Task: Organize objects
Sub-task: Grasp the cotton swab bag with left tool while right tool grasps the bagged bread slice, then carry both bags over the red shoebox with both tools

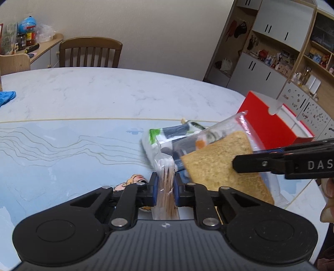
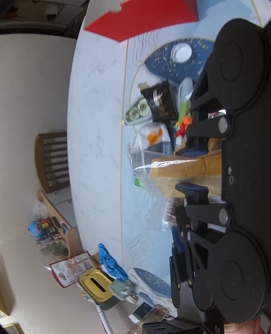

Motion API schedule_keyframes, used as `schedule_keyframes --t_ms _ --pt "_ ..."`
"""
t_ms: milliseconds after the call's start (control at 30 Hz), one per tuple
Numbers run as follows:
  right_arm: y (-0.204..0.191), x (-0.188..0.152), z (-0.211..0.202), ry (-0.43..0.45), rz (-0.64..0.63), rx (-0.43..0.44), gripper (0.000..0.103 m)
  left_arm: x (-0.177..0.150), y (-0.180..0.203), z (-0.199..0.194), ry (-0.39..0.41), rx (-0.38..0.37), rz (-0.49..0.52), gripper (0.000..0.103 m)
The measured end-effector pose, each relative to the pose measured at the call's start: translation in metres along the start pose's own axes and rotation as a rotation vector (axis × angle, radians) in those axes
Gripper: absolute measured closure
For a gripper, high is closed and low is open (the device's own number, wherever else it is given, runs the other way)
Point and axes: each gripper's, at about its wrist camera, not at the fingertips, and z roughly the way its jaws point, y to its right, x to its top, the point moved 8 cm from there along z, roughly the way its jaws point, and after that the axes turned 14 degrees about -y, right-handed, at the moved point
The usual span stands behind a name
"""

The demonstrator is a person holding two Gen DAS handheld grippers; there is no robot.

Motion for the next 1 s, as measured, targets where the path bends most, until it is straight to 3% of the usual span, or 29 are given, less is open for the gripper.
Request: schedule_keyframes --t_ms 400,767,1000 --pt "0.075 -0.008 -0.078 0.097 0.107 -0.05 0.079 0.028 0.073 -0.026 0.021 -0.075 0.062 0.089" --pt "0.183 0.004 -0.148 0.221 0.166 -0.095 0.079 0.075 0.179 -0.005 0.021 -0.138 0.126 0.089" --pt "0.259 0.016 -0.164 0.245 0.232 -0.119 0.079 0.104 0.245 0.022 0.016 -0.157 0.165 0.089"
